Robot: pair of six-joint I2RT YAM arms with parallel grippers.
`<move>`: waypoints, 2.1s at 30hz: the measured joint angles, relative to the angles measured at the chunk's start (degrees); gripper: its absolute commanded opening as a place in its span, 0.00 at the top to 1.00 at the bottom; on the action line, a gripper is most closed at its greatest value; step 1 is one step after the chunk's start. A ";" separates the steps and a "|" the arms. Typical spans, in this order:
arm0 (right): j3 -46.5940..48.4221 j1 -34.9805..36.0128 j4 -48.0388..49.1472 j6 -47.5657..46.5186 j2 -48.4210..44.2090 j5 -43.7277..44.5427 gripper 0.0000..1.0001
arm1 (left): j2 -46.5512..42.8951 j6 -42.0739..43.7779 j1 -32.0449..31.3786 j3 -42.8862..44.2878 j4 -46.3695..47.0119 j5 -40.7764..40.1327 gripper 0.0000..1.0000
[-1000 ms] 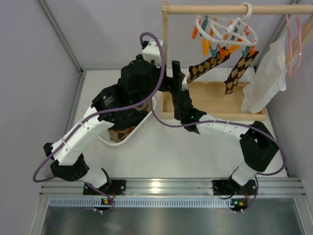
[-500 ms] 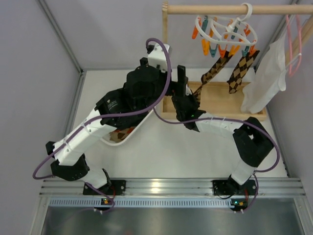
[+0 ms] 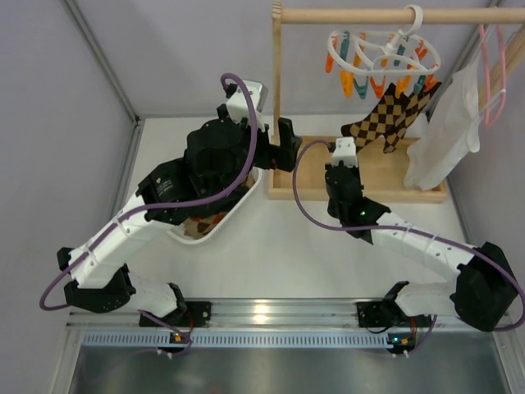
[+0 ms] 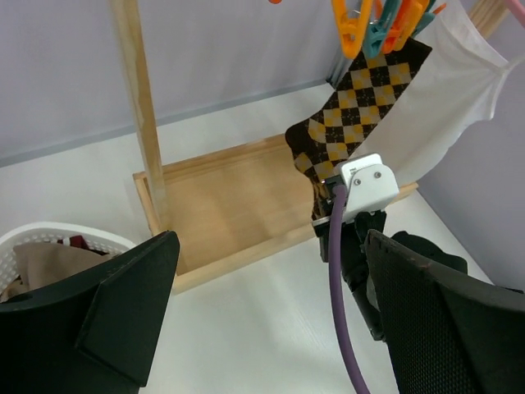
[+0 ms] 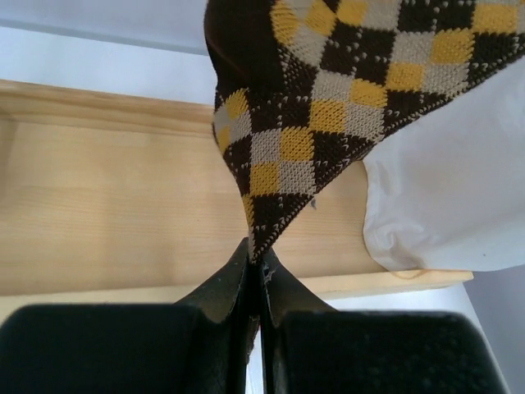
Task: Remove the socks clipped to the hanger
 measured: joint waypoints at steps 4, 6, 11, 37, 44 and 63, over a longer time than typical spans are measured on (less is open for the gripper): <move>0.15 5.29 0.44 -2.64 -1.22 1.64 1.00 | 0.02 -0.46 -0.22 0.31 0.00 2.62 0.02; 1.11 8.92 0.68 -5.16 -0.68 3.06 1.00 | 0.02 -0.74 -0.31 0.72 -0.02 3.56 0.02; 9.09 16.63 2.91 -12.83 5.40 6.82 1.00 | 0.00 -1.51 -0.39 2.05 0.02 4.92 0.02; 17.22 19.63 4.72 -20.68 19.69 10.23 1.00 | 23.26 7.58 -0.74 28.39 0.15 4.22 0.02; 11.74 19.63 4.44 -18.18 12.98 9.62 1.00 | 28.00 9.27 0.70 30.84 2.12 6.43 0.02; 7.91 19.67 3.96 -15.80 7.93 6.27 1.00 | 38.66 10.51 4.48 33.38 15.30 13.70 0.22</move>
